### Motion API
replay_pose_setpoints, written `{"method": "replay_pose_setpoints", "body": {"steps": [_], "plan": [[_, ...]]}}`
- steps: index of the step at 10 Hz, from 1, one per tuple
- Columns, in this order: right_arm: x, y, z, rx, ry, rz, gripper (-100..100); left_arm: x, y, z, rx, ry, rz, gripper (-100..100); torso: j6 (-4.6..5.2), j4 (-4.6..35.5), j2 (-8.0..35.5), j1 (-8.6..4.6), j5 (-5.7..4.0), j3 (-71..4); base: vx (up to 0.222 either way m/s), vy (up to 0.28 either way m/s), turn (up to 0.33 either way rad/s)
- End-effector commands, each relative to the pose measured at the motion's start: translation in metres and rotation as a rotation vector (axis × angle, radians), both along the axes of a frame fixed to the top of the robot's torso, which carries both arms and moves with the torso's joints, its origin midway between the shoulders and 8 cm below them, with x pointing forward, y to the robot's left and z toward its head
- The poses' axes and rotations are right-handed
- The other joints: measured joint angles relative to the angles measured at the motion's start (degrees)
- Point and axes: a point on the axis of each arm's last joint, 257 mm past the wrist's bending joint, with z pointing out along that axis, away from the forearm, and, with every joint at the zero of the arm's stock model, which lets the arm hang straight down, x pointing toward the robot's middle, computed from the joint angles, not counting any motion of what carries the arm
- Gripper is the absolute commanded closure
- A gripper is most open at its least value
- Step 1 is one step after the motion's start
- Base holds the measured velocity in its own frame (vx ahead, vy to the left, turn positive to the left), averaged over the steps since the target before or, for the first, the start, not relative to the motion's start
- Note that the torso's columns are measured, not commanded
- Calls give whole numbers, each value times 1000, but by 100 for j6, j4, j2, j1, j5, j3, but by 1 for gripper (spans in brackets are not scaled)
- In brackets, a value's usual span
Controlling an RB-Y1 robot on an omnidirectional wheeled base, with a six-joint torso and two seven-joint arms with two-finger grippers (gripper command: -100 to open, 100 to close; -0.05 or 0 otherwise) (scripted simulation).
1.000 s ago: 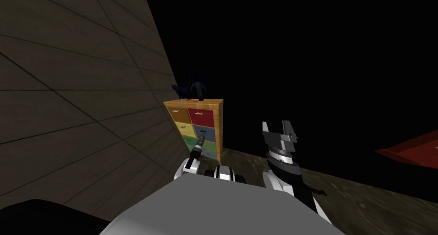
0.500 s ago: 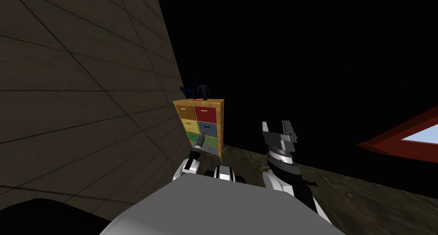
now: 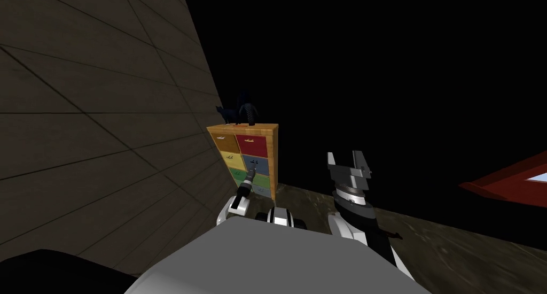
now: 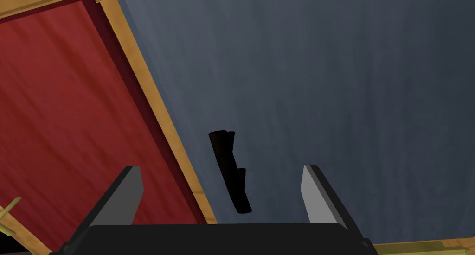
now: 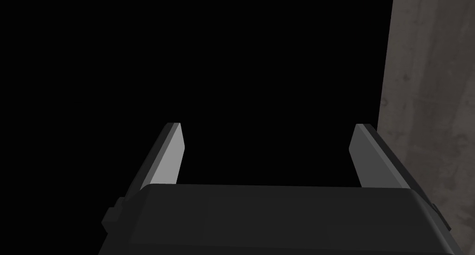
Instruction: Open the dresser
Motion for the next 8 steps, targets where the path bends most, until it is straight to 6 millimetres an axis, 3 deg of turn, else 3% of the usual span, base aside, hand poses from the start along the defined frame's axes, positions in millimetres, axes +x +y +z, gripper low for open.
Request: {"method": "replay_pose_setpoints", "body": {"steps": [1,2,7,8], "plan": [[0,0,0,0,0,0,0,3,1,5,1,-3,1,-100,1,1,-7,-1,0,-1,53,-4,-6],[0,0,0,0,0,0,0,3,1,5,1,-1,2,100,0,-2,-9,-1,0,-5,9,-1,2],[0,0,0,0,0,0,0,-2,0,9,2,-1,-6,100,1,-6,-27,-3,-1,-15,-154,11,17],[0,0,0,0,0,0,0,0,3,5,11,9,-1,-100,1,-16,-67,-5,-1,-39,71,-16,-18]]}}
